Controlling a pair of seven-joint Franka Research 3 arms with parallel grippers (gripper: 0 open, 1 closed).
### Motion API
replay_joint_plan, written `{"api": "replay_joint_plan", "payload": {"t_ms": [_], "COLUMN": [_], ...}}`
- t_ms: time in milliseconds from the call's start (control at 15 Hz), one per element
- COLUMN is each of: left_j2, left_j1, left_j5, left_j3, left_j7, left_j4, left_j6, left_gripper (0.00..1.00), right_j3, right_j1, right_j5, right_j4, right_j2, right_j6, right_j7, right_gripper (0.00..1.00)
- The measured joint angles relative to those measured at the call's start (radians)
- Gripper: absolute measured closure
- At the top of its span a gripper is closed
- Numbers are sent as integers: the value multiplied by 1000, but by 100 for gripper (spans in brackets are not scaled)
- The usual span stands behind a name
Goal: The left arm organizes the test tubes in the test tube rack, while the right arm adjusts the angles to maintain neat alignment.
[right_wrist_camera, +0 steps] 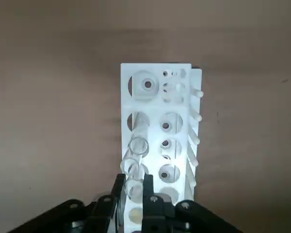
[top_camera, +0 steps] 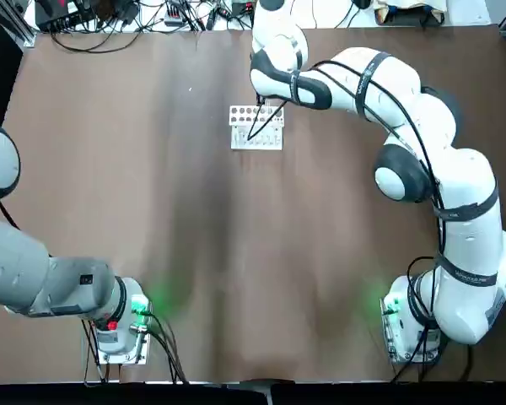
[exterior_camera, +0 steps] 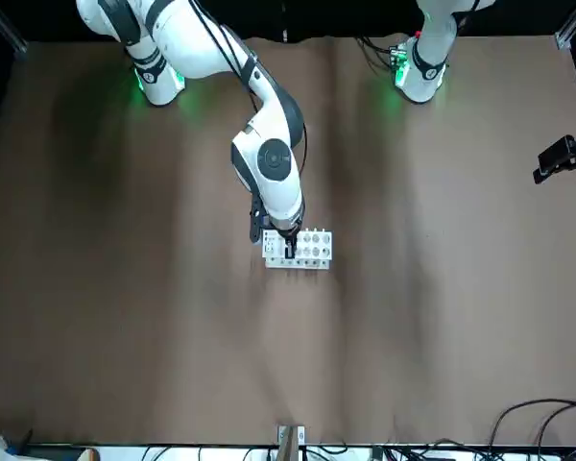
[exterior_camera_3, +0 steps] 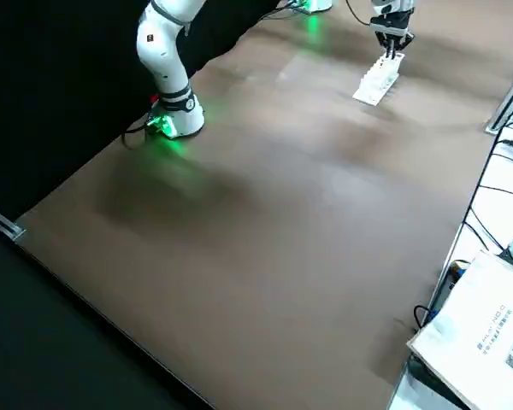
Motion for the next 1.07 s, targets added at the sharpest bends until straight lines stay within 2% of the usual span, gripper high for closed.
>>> {"api": "replay_joint_plan", "payload": {"t_ms": [467,1067], "left_j2": [0,0], "left_j1": [0,0], "left_j5": [0,0], "left_j3": [0,0], "left_j7": [0,0], "left_j4": [0,0], "left_j6": [0,0], "left_gripper": [0,0], "right_j3": [1,1], "right_j1": [11,15], "right_j5": [-52,-67], "right_j4": [0,4], "right_j2": [0,0], "right_j6": [-7,-22], "right_j7": [7,-29], "right_gripper": [82,82]}}
